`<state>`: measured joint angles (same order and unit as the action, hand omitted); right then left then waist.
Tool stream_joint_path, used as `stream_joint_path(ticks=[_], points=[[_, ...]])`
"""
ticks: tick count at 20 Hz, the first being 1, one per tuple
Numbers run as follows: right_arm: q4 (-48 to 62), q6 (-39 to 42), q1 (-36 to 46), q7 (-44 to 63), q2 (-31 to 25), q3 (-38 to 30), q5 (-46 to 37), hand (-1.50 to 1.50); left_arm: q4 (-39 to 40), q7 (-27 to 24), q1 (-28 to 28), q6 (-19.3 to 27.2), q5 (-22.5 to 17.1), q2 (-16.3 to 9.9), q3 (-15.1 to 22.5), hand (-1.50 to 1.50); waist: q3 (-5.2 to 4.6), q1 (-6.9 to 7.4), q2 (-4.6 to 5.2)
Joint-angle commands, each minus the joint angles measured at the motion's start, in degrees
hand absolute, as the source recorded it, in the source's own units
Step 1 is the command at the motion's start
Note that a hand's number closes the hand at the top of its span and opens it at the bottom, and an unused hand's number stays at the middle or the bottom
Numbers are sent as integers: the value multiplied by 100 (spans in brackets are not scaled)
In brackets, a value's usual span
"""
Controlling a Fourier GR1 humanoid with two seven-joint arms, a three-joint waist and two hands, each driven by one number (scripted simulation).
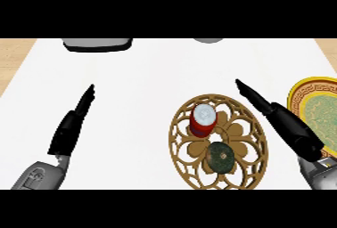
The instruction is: Pick the squash from the placemat and place it in the plate
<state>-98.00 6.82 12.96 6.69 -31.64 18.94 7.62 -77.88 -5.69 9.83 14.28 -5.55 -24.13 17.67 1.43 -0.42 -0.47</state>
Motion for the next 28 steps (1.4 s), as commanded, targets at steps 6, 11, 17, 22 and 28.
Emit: stream_joint_path(ticks=[6, 11, 17, 22, 28], points=[[-344, -1386, 36, 969, 2394, 804, 353, 150, -8, -178, -310, -233, -675, 12, -691, 0, -152, 174, 44], [-491, -3233, -652, -155, 2461, 1016, -1993, -150, 211, -360, -621, -438, -828, 158, -631, 0, -147, -37, 14], [-269, -3881, -1523, -1322, 2555, 1734, -3019, -150, -17, -293, -761, -667, -819, 156, -752, 0, -143, 26, 36], [-1385, -4207, -2890, -1446, 1717, 1774, -3260, -150, 111, -233, -674, -795, -812, 176, -886, 0, -142, -18, 32], [-2067, -3342, -2866, 769, 1046, 1553, -4771, -150, 318, -482, -655, -838, -783, 145, -1053, 0, -160, -31, 37]])
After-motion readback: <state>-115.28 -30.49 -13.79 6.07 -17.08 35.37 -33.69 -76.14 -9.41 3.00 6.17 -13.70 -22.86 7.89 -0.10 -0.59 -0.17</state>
